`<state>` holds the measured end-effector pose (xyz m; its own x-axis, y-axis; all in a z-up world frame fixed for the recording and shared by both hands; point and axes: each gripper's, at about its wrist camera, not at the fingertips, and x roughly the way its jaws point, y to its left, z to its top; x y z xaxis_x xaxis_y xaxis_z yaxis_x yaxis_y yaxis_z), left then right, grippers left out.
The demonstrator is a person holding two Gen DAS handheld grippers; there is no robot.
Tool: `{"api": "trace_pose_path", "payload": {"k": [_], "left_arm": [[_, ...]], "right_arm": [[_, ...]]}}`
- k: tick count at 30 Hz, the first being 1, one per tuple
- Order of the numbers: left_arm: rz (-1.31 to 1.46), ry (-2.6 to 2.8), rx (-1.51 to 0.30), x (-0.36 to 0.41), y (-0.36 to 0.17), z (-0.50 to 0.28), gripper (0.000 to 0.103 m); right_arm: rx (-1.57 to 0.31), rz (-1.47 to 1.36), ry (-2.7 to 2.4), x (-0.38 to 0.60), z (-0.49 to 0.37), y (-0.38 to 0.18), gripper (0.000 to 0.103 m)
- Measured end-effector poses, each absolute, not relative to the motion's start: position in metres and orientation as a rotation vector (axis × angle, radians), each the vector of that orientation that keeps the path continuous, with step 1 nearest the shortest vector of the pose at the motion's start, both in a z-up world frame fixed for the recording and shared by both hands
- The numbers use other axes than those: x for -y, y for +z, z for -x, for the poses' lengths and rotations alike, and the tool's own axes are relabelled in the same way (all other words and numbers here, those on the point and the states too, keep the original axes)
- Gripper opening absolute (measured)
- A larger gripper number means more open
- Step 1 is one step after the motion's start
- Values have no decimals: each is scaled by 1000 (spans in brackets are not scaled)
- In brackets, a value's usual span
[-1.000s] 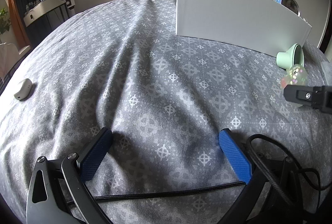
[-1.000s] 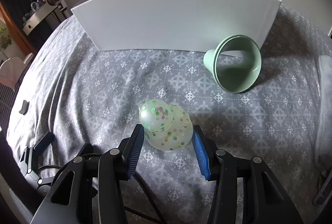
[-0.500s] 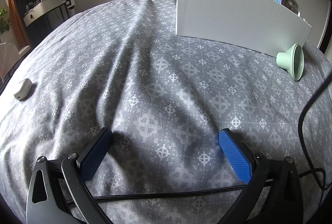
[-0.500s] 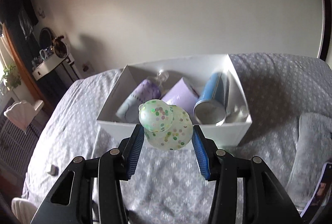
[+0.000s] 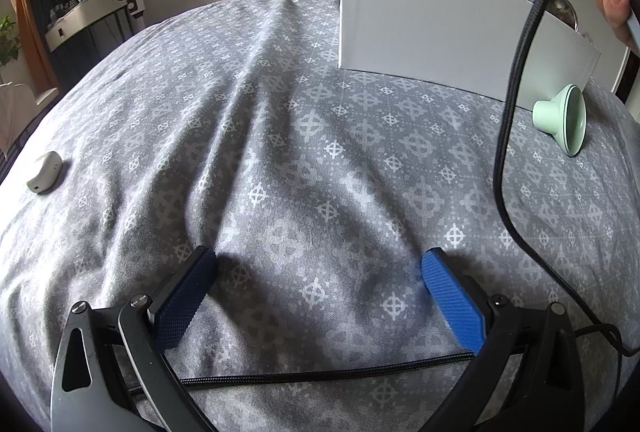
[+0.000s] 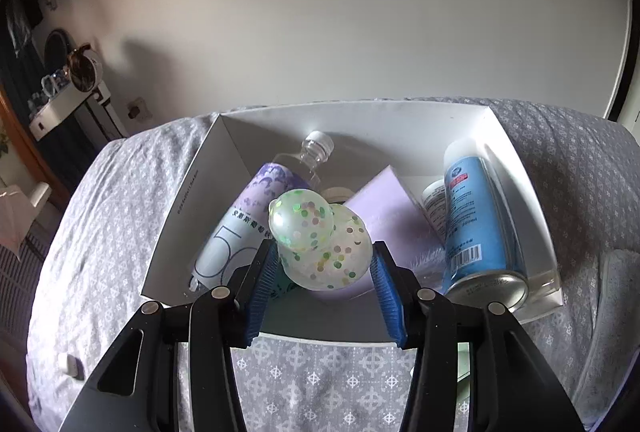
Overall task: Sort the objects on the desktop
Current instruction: 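Carry the dotted egg toy into the white box and open the right tool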
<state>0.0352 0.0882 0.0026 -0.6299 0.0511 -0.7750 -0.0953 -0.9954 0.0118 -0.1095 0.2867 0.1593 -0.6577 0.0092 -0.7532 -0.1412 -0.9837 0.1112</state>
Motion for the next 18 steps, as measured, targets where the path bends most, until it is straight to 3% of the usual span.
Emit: {"api": "trace_pose_path", "payload": {"k": [3, 5, 6, 12, 18], "left_arm": [[1312, 2764, -79, -88, 3, -35, 103], [1312, 2764, -79, -88, 3, -35, 103], [1312, 2764, -79, -88, 3, -35, 103], [1312, 2764, -79, -88, 3, -35, 103], [1311, 2764, -79, -88, 3, -35, 103]], "right_arm": [[-199, 1257, 2773, -284, 101, 160, 51], [-172, 1231, 2777, -284, 90, 162, 71], [-162, 1216, 2778, -285, 84, 165, 74], [-186, 1154, 2844, -294, 24, 169, 75], [-258, 1201, 2832, -322, -44, 130, 77]]}}
